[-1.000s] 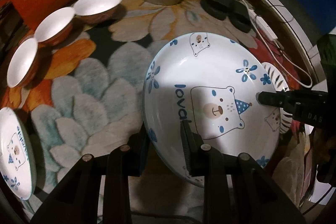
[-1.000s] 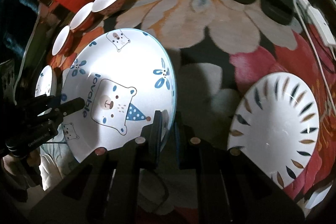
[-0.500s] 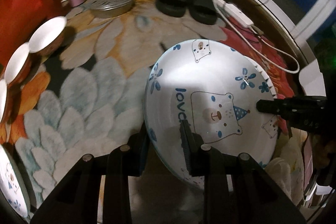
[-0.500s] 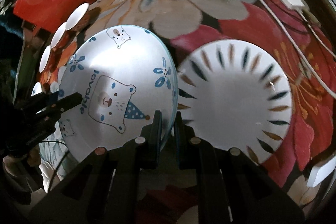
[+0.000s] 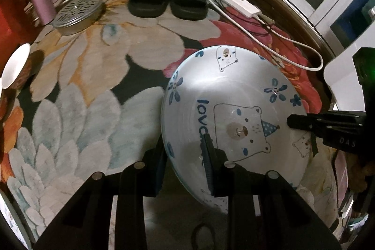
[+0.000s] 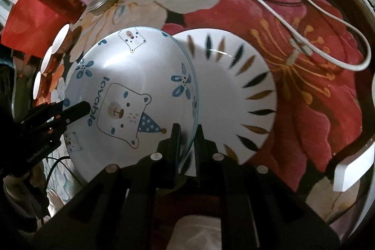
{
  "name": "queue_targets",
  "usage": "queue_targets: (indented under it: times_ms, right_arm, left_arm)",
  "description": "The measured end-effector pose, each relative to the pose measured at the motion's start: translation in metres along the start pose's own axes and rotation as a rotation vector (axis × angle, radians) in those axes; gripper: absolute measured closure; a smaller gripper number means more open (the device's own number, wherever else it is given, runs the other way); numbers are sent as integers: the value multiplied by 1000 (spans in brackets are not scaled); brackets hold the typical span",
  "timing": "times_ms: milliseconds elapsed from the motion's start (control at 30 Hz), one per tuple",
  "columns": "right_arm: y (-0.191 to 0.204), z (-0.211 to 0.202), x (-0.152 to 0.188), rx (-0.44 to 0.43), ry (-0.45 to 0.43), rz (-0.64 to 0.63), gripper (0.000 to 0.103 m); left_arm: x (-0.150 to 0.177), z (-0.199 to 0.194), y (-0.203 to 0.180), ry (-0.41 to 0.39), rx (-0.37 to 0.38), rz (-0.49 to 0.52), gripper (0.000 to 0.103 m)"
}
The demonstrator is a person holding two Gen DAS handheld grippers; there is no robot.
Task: Organize plates and bowls
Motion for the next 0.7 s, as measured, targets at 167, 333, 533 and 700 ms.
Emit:
queue_targets:
  times_ms: [167, 333, 533, 700]
  right_arm:
    - [-23, -2, 0, 22, -2, 33, 91]
    - [-42, 1, 1, 31, 1, 69, 91]
    - [-58, 4, 4, 33, 6, 100, 91]
    - [-70, 7, 2, 42, 8, 109, 91]
  left_arm:
    - [-4, 14, -23, 13, 3, 41, 74]
    - [-6, 28, -38, 35, -1, 64, 74]
    - [-7, 43, -51, 51, -10, 90, 74]
    - [-4, 54, -58, 76, -20, 106, 74]
Point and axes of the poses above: each gripper's, at about its wrist camera, not at the fingertips, and z roughly the way its jaws point, y to its left, x to its underside, the point moved 8 cm from there along z, roughly the way its jaws point, and after that the axes turned 11 degrees about -y, right-handed, at the moved point
